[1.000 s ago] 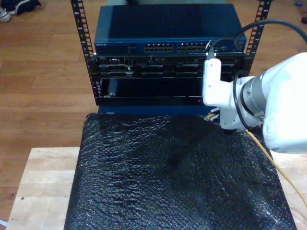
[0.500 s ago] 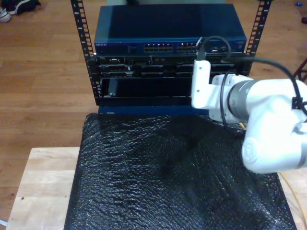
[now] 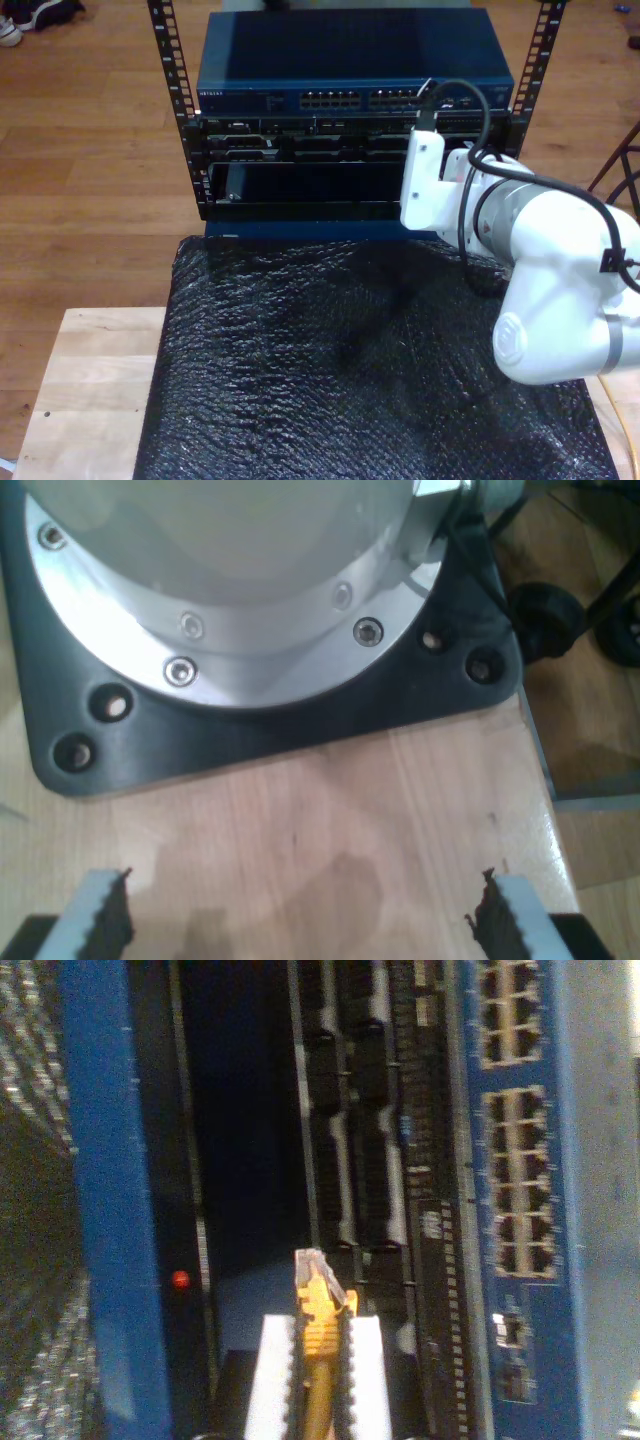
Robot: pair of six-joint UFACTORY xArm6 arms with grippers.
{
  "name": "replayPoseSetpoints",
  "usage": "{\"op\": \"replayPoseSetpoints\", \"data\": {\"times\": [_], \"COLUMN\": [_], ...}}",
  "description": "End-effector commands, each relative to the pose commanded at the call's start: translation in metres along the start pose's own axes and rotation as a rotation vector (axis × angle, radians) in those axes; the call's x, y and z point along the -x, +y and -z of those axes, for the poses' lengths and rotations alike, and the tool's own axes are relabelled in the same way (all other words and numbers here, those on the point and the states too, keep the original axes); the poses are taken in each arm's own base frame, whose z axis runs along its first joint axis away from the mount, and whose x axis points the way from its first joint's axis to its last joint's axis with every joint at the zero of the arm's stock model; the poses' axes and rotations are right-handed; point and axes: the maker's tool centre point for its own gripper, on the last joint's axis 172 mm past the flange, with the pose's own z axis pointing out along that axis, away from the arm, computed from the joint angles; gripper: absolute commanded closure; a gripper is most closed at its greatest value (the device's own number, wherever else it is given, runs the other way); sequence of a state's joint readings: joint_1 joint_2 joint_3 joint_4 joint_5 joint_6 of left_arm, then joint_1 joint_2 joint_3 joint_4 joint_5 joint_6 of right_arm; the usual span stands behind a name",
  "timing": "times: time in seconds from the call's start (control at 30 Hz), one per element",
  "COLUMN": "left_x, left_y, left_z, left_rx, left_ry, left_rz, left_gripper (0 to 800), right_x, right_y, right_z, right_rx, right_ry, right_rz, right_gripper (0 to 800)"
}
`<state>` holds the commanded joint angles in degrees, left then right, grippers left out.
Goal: Grab the cable and plug it in
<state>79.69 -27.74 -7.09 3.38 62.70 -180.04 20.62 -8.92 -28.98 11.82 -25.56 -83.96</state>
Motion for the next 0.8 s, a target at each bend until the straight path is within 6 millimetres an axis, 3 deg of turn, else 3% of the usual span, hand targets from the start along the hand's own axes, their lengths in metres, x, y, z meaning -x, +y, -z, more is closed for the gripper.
{"op": "replayPoseSetpoints", "data": {"times": [0.13,0.43,0.67,0.8], "left_x": [0.000,0.000,0.000,0.000], "left_y": [0.000,0.000,0.000,0.000], "left_z": [0.000,0.000,0.000,0.000], "left_rx": [0.000,0.000,0.000,0.000], "left_ry": [0.000,0.000,0.000,0.000], "left_rz": [0.000,0.000,0.000,0.000], "left_gripper": [0,0,0,0], "right_x": [-0.001,-0.016,-0.014,-0.023], "right_y": [0.010,0.055,0.044,0.030], "right_z": [-0.001,0.009,0.002,-0.005], "right_rx": [0.049,0.193,0.171,0.147], "right_ry": [0.003,0.028,0.020,0.034], "right_rz": [0.004,0.065,0.108,0.119], "right_gripper": [800,800,800,800]}}
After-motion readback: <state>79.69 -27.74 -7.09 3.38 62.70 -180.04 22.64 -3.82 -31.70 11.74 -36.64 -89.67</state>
